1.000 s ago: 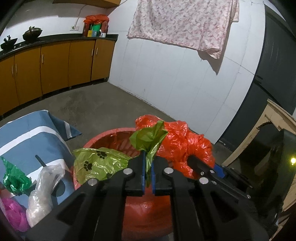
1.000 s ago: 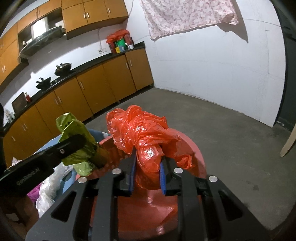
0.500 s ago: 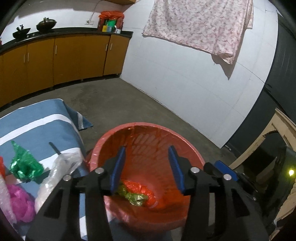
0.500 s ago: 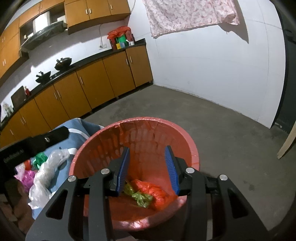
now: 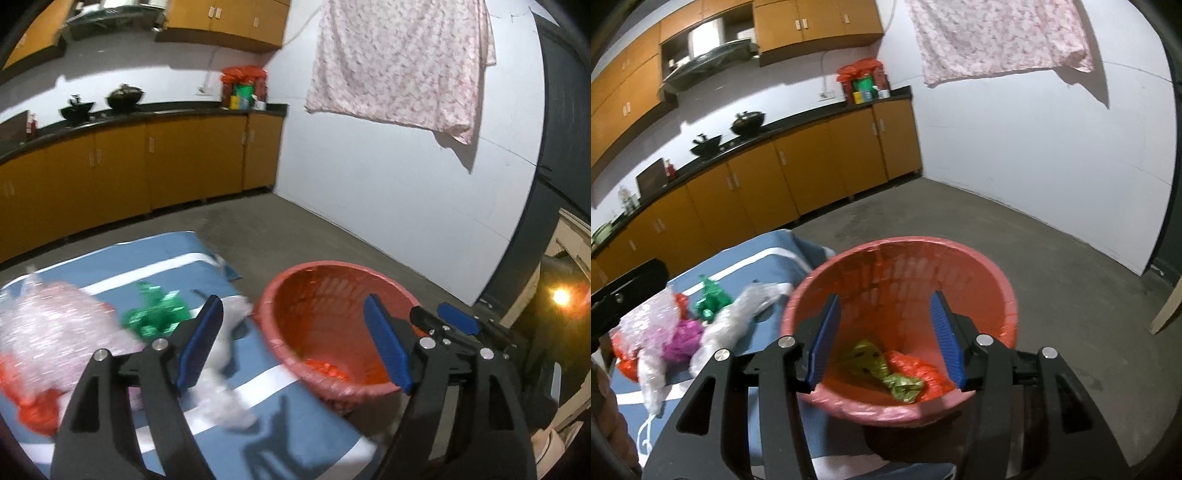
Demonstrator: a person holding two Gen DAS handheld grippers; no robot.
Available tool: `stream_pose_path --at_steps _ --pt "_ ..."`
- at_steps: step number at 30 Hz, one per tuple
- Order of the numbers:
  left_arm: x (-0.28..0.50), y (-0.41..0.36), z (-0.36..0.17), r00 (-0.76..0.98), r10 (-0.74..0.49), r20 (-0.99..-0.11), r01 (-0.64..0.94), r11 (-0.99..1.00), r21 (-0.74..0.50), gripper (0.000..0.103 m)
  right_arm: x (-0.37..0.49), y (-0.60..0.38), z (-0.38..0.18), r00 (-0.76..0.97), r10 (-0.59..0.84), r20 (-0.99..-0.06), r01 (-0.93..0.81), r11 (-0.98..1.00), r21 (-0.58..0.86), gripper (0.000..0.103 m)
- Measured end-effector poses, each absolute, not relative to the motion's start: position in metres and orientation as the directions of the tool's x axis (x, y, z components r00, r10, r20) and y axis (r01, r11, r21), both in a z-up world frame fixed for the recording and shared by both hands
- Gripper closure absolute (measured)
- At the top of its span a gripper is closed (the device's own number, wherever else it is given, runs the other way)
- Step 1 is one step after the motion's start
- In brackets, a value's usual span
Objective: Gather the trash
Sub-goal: 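Grasp the bubble wrap with the right gripper while the left gripper grasps it too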
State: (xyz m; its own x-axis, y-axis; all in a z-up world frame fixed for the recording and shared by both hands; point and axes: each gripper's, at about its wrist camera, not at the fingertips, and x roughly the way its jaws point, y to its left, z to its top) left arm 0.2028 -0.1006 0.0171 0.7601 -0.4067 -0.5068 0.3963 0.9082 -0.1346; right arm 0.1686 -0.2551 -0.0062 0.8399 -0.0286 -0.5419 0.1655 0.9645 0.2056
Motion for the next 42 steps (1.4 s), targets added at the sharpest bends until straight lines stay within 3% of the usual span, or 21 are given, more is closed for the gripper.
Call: stream_pose_path --at_steps 9,15,23,33,34,35,36,42 --pt "0.157 0.009 0.023 0.878 -0.111 -0.466 0.121 0.993 -0.009 0.025 0.172 -0.166 0.017 0.844 0.187 -0.503 -0.097 0.975 0.2 0.052" --pt "0.144 0.081 0.011 0.865 0.084 -0.495 -0.102 0.995 -0.01 0.022 0.185 -0.092 0.021 0.795 0.345 -0.499 -0.282 0.938 0.2 0.054" --pt "0.13 0.138 -0.008 0.842 0.133 -0.523 -0.201 0.977 -0.076 0.019 0.207 -0.016 0.012 0.727 0.422 -0.542 -0.419 0.898 0.137 0.054" --pt "0.125 0.161 -0.018 0.841 0.121 -0.527 -0.21 0.971 -0.111 0.019 0.227 0.022 -0.015 0.681 0.374 -0.629 -0.446 0.894 0.049 0.054" --pt "0.125 0.162 -0.019 0.841 0.12 -0.528 -0.209 0.971 -0.112 0.019 0.227 0.023 -0.017 0.677 0.37 -0.637 -0.447 0.893 0.044 0.064" --pt "0.126 0.162 -0.02 0.84 0.118 -0.529 -0.208 0.971 -0.114 0.019 0.227 0.025 -0.017 0.673 0.365 -0.643 -0.449 0.893 0.036 0.087" --pt "0.127 0.162 -0.02 0.84 0.117 -0.53 -0.208 0.971 -0.115 0.019 0.228 0.027 -0.019 0.67 0.349 -0.655 -0.451 0.892 0.014 0.094" --pt "0.136 0.159 -0.022 0.839 0.101 -0.534 -0.194 0.974 -0.12 0.019 0.218 0.023 -0.015 0.689 0.354 -0.633 -0.447 0.894 0.013 0.1"
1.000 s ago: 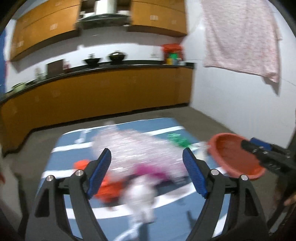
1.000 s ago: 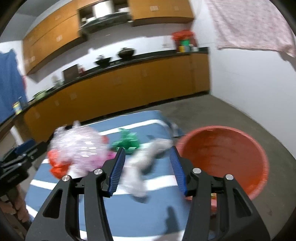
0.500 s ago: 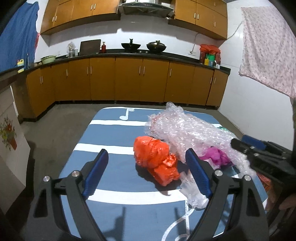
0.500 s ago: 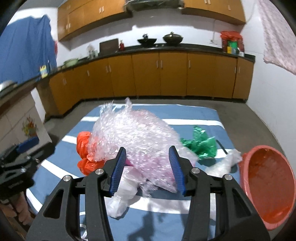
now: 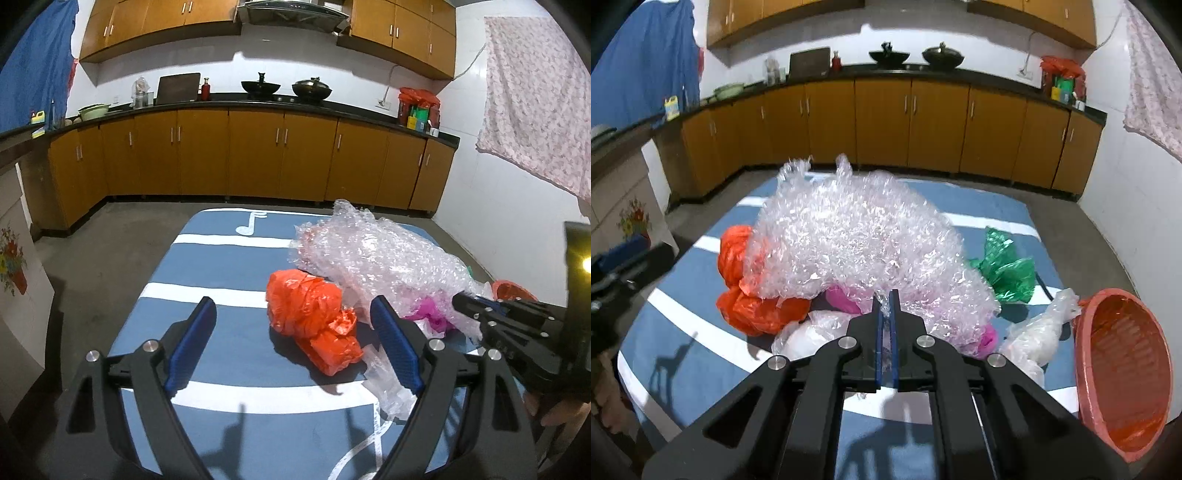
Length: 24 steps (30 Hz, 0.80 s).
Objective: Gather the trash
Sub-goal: 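Grasp the bubble wrap with the right gripper while the left gripper grasps it too, then lift the bubble wrap with both grippers and carry it over the orange basket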
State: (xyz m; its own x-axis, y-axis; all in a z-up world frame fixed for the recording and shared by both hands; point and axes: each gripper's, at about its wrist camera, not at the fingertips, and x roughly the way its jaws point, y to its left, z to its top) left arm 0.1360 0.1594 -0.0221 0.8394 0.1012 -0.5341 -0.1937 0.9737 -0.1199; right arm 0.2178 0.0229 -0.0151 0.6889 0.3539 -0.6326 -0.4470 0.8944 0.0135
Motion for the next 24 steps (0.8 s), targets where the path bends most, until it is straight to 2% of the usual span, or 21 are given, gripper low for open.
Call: stream_pose_path --at_steps 9,14,17,21,23,24 --pt "0.164 0.132 -0.021 0.84 0.044 -0.542 -0.133 0.983 -0.127 0.019 0.203 -0.02 0.018 0.786 0.325 -0.527 -0.342 0.937 0.068 0.1" --pt "0.187 0.118 -0.02 0.829 0.037 -0.557 -0.129 0.984 -0.126 0.02 0.197 -0.049 0.028 0.818 0.286 -0.5 -0.279 0.956 0.09 0.1" --pt "0.198 0.107 -0.022 0.822 0.067 -0.566 -0.131 0.989 -0.073 0.02 0.195 -0.067 0.03 0.826 0.264 -0.498 -0.243 0.964 0.109 0.1" --pt "0.221 0.108 -0.033 0.78 0.096 -0.619 -0.166 0.984 -0.056 0.028 0.194 -0.085 0.027 0.827 0.246 -0.505 -0.208 0.969 0.132 0.1" --pt "0.229 0.113 -0.038 0.759 0.09 -0.645 -0.18 0.981 -0.076 0.04 0.193 -0.092 0.025 0.827 0.239 -0.509 -0.195 0.971 0.139 0.1" --pt "0.232 0.116 -0.041 0.749 0.074 -0.658 -0.178 0.98 -0.092 0.052 0.193 -0.095 0.024 0.827 0.235 -0.511 -0.189 0.972 0.141 0.1"
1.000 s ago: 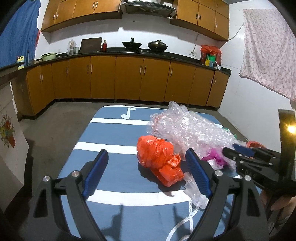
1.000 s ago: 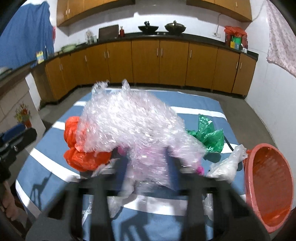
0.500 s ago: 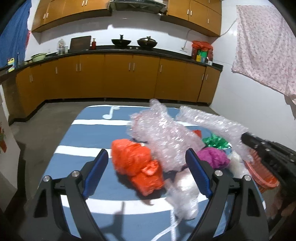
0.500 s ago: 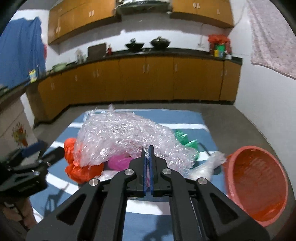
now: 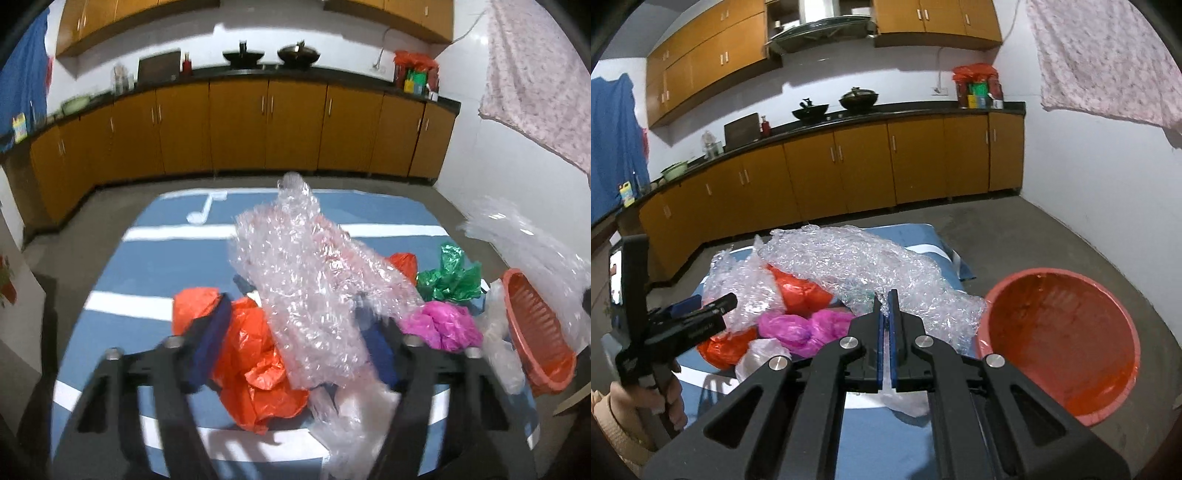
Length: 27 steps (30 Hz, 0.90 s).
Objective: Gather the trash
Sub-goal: 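Lift the bubble wrap with both grippers and carry it over the orange basket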
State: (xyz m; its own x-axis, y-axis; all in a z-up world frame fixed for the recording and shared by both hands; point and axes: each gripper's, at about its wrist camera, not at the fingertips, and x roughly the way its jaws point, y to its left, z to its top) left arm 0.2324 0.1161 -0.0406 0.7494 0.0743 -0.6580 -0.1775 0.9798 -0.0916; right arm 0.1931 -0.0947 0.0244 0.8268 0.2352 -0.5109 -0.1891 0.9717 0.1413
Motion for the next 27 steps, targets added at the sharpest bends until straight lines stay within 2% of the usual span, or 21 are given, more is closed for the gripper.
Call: stream_pose_path --at_steps 1,3,15,27 --pt "0.235 0.118 -0.043 0.743 0.059 -0.667 -0.172 0.98 -0.104 0.073 0.193 -0.097 0.024 0.827 0.231 -0.512 -0.184 0.973 0.143 0.1" --pt "0.236 0.121 -0.045 0.735 0.03 -0.677 -0.157 0.979 -0.127 0.095 0.194 -0.1 0.023 0.828 0.226 -0.513 -0.176 0.974 0.144 0.1" --pt "0.21 0.12 0.005 0.846 0.0 -0.533 -0.091 0.986 -0.143 0.099 0.187 -0.114 0.028 0.85 0.194 -0.489 -0.137 0.979 0.15 0.1" --pt "0.204 0.095 0.068 0.901 -0.101 -0.422 0.034 0.986 -0.163 0.099 0.179 -0.137 0.038 0.874 0.148 -0.463 -0.087 0.985 0.15 0.1"
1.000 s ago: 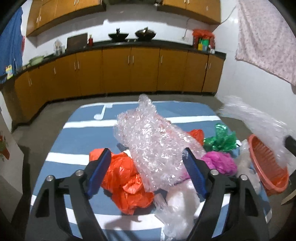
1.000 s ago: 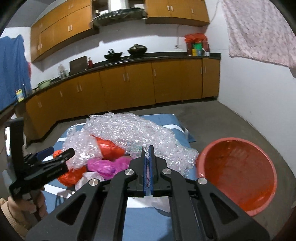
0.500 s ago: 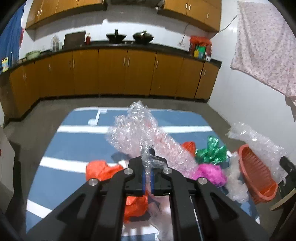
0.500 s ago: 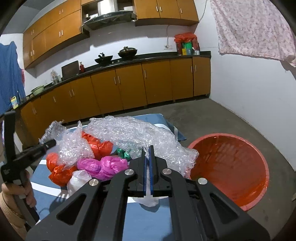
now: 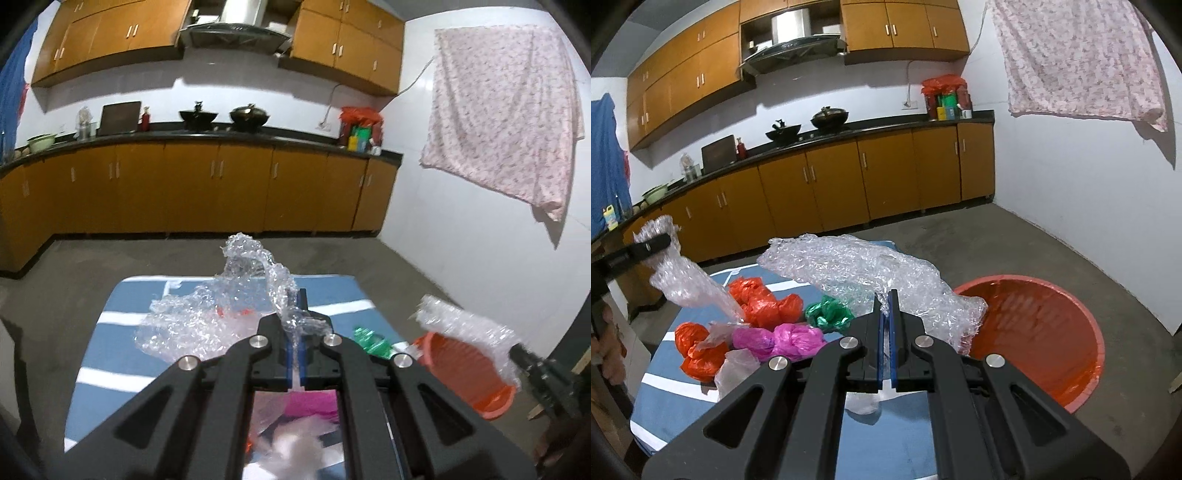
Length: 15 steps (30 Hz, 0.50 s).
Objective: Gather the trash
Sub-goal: 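Lift the bubble wrap with both grippers and carry it over the orange basket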
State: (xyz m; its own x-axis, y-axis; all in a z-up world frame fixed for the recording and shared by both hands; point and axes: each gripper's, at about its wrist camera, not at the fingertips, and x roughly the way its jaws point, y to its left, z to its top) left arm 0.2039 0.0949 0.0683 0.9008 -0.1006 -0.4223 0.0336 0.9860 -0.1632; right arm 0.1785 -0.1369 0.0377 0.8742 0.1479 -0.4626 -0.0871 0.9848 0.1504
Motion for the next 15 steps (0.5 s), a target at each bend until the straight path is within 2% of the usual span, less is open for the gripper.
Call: stream_pose_path --at_steps 9,15 --pt "0.202 0.038 0.099 0.899 -0.243 -0.366 0.186 0.965 -0.183 0.1 0.176 -0.169 0.04 0.886 0.065 -0.459 0.006 0.988 0.152 0.1" --pt "0.202 -0.012 0.099 0.868 -0.353 -0.35 0.301 0.933 -0.197 0.1 0.176 -0.2 0.039 0.884 -0.024 -0.466 0.104 0.984 0.146 0.1"
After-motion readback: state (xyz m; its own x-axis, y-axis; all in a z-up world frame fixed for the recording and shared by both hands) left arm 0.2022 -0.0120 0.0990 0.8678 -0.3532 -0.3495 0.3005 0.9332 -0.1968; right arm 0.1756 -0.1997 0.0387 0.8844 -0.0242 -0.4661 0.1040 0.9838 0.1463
